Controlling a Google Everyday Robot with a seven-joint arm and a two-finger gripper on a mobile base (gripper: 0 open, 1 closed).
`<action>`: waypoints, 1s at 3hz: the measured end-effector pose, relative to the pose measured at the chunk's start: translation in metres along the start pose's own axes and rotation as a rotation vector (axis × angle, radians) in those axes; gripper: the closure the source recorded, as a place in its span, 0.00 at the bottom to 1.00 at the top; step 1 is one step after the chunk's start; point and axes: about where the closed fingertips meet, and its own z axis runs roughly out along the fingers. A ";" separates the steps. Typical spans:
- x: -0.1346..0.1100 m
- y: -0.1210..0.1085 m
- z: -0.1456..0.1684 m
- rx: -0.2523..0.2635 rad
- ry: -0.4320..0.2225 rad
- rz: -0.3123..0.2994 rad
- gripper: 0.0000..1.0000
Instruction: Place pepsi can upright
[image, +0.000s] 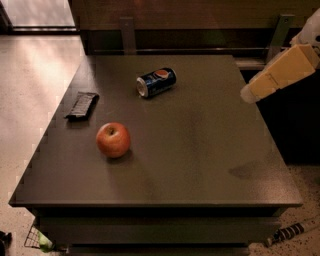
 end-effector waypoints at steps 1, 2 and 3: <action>-0.025 -0.006 0.016 0.001 -0.157 0.248 0.00; -0.055 -0.027 0.031 -0.004 -0.292 0.444 0.00; -0.073 -0.040 0.045 -0.008 -0.343 0.581 0.00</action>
Offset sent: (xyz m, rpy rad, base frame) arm 0.1183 0.0295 0.0169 0.6680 -0.0487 -0.5117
